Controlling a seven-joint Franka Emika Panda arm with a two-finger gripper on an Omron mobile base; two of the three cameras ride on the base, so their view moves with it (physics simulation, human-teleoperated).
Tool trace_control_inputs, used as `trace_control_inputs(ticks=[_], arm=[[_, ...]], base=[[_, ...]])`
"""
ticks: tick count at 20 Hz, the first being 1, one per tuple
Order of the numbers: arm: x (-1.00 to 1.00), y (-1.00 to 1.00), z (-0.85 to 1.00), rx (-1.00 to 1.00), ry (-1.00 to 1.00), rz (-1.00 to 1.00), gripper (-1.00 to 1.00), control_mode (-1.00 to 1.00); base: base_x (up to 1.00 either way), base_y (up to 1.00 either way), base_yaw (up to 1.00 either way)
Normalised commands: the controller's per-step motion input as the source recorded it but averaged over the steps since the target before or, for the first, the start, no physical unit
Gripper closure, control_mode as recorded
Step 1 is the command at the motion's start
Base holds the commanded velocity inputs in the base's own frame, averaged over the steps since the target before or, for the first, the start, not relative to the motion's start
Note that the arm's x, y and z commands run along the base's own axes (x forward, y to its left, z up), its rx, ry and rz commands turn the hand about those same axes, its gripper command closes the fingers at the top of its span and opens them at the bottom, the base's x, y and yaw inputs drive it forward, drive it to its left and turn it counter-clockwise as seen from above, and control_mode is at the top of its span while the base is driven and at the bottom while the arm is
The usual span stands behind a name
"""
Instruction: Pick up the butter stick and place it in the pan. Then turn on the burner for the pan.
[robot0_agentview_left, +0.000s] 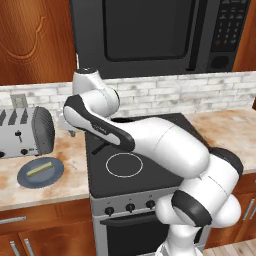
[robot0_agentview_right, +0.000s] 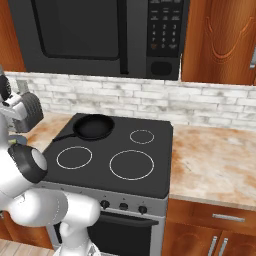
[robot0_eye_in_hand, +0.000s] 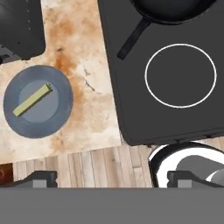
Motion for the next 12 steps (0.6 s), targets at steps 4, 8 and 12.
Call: trace_control_inputs(ticks=[4, 8, 12], arm=[[0.03, 0.13, -0.26, 0.15, 0.0, -0.28, -1.0, -1.0], [0.07, 0.34, -0.22, 0.04, 0.02, -0.27, -1.0, -1.0], [0.08, 0.5, -0.19, 0.0, 0.05, -0.23, -1.0, -1.0]], base=[[0.0, 0.0, 0.0], [0.0, 0.0, 0.0], [0.0, 0.0, 0.0]])
